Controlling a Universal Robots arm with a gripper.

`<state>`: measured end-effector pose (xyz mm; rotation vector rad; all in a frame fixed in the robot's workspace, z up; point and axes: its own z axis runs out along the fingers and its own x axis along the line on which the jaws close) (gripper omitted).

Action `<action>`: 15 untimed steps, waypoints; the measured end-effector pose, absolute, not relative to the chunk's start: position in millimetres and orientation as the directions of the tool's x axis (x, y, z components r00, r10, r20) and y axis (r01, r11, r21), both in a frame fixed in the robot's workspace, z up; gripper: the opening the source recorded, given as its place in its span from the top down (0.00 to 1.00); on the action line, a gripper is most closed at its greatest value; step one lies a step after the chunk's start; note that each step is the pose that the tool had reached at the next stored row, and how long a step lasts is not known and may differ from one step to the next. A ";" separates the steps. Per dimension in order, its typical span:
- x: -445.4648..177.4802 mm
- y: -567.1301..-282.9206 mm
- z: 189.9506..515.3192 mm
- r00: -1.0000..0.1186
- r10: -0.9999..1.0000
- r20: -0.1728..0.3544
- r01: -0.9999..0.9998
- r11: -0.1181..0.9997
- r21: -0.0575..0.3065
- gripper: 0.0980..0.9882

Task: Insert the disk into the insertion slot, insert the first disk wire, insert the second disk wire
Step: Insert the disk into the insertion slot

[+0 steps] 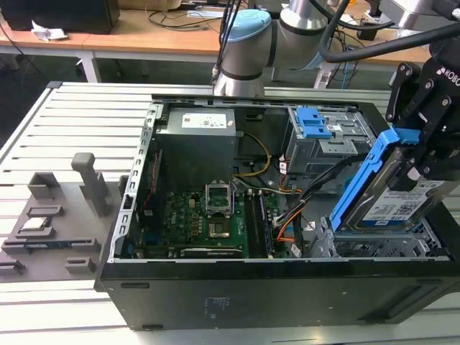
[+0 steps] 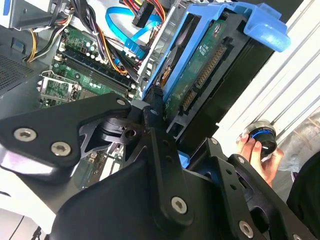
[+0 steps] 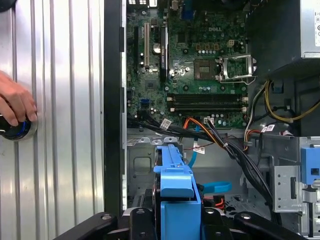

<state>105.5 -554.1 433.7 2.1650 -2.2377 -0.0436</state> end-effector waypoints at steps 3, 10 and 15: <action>105.5 -552.8 431.4 -0.033 -0.999 0.000 -0.999 0.033 0.039 0.70; 105.5 -552.7 423.5 -0.033 -0.999 0.000 -0.999 0.033 0.039 0.70; 105.5 -552.7 420.0 -0.033 -0.999 0.001 -0.999 0.033 0.039 0.70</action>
